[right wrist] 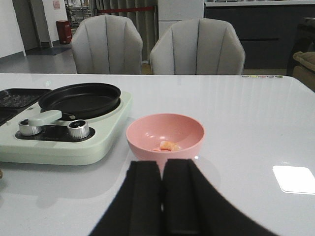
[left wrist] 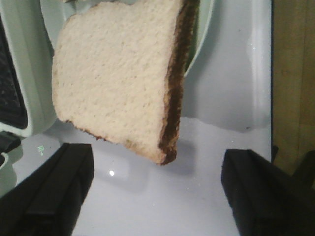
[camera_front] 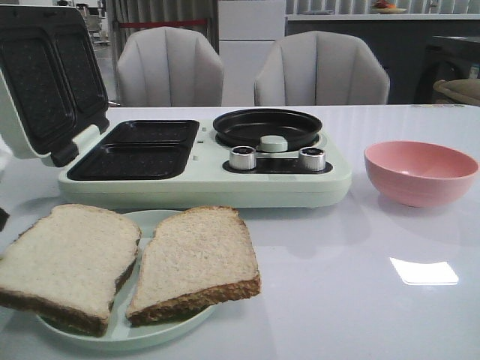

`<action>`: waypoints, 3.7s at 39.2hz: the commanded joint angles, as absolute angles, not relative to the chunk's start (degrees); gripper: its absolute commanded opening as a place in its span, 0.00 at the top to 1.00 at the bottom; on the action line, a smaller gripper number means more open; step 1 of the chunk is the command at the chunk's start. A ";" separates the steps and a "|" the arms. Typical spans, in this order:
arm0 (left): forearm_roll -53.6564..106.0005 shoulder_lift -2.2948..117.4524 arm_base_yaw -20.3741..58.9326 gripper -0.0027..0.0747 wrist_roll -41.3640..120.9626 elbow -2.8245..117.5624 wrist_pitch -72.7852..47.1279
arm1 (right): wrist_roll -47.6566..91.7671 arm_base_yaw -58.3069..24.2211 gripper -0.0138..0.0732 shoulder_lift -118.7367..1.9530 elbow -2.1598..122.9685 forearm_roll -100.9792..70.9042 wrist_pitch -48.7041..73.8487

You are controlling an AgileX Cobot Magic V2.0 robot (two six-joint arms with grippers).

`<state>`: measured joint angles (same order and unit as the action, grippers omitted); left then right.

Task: Make breakfast with bread and shrimp
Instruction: 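Lower the left gripper and grasp the bread slice nearest it, then lift the bread slice with the left gripper over the waffle plate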

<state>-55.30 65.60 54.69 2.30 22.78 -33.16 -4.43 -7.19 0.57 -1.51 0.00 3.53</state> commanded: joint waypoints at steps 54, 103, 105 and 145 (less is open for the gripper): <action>-67.90 84.21 50.01 0.81 -10.87 32.34 -38.13 | -3.90 -6.88 0.68 1.81 -0.58 0.48 -0.81; -79.50 73.47 42.77 0.81 -14.91 50.49 -30.02 | -3.90 -6.88 0.68 1.81 -0.58 0.48 -0.81; -78.66 74.59 41.16 0.81 -14.91 51.50 -29.08 | -3.90 -6.88 0.68 1.81 -0.58 0.48 -0.81; -84.50 105.51 23.35 0.81 -14.91 80.96 -15.34 | -3.90 -6.88 0.68 1.81 -0.58 0.48 -0.81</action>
<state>-83.14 106.27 24.25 -14.15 77.13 -15.60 -4.43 -7.19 0.57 -1.51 -0.34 3.53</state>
